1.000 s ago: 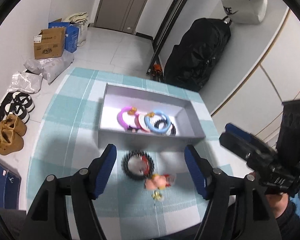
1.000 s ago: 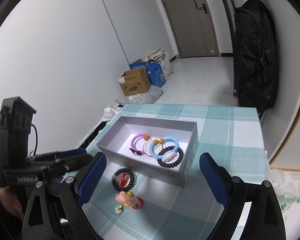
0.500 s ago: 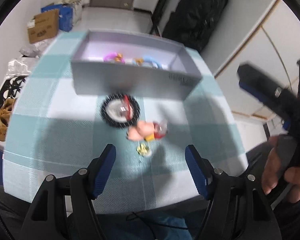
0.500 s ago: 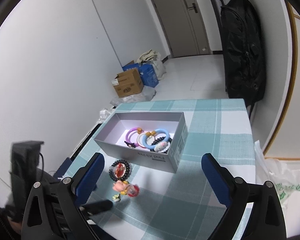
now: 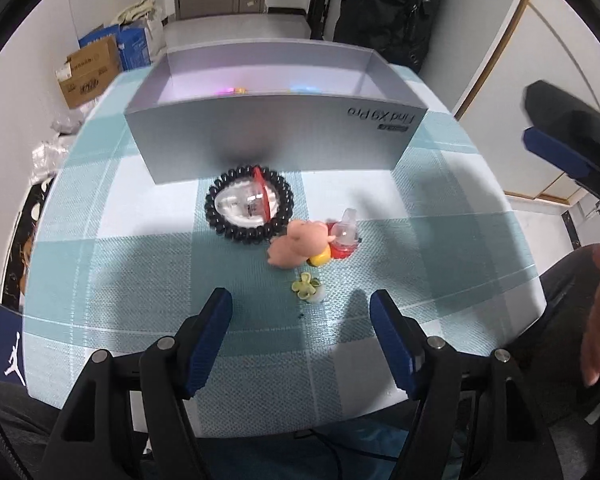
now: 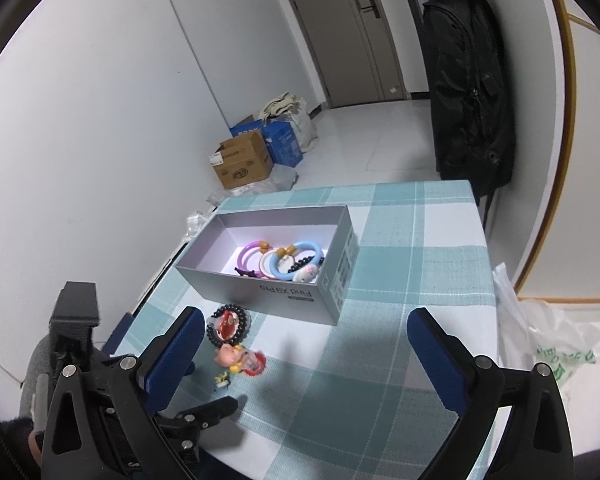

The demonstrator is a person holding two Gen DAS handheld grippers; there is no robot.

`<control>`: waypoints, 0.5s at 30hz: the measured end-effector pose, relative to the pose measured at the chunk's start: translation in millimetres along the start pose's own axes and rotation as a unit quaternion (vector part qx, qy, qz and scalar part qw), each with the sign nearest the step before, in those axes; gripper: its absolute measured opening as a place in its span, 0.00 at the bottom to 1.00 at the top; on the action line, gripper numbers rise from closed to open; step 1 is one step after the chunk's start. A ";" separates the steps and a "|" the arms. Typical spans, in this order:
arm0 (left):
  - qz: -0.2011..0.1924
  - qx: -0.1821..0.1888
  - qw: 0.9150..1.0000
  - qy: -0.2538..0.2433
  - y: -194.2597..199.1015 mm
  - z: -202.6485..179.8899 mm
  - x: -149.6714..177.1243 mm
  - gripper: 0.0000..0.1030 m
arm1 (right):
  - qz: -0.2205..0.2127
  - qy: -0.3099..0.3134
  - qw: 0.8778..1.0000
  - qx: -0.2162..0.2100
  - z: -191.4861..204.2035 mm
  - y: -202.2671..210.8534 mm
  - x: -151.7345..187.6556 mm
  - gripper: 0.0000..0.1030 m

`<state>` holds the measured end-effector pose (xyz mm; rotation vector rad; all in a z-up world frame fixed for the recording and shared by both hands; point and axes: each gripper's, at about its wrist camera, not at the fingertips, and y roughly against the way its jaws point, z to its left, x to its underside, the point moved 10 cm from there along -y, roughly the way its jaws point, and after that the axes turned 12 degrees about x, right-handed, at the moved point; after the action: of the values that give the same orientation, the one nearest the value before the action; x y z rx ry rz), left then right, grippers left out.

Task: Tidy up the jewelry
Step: 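Raise both tools away from the box, then lower the left tool onto the yellow-green flower charm and close on it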

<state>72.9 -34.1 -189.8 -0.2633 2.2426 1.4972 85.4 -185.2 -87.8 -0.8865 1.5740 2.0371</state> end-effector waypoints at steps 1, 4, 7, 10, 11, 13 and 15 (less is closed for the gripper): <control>-0.001 0.001 1.000 -0.001 -0.1 -0.2 -1.1 0.62 | 0.000 -0.001 1.000 0.000 -0.6 0.5 0.0 0.99; -0.003 -0.010 1.000 -0.010 -1.8 -2.1 0.0 0.45 | 0.000 -0.002 1.000 0.002 -1.6 0.2 -0.1 0.99; -0.004 -0.025 1.000 -0.019 -1.9 -3.5 0.7 0.32 | 0.001 0.002 1.000 0.006 -1.7 -0.5 0.5 0.99; -0.002 -0.021 0.999 -0.028 -2.6 -6.4 1.5 0.17 | 0.004 0.003 1.000 0.009 -1.9 -2.0 2.2 0.99; -0.002 -0.022 0.999 -0.033 -3.1 -7.6 1.3 0.16 | 0.004 0.003 1.000 0.009 -2.1 -2.2 2.4 0.99; -0.002 -0.028 0.999 -0.043 -3.9 -8.7 1.3 0.12 | 0.004 0.004 1.000 0.009 -1.7 -1.9 2.5 0.99; -0.001 -0.026 0.999 -0.047 -6.0 -10.5 -1.6 0.11 | 0.005 0.006 1.000 0.009 -1.1 -1.4 2.8 0.99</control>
<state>74.1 -46.2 -190.7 -0.2059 2.1308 1.5365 84.6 -186.0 -90.9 -0.8871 1.6034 2.0237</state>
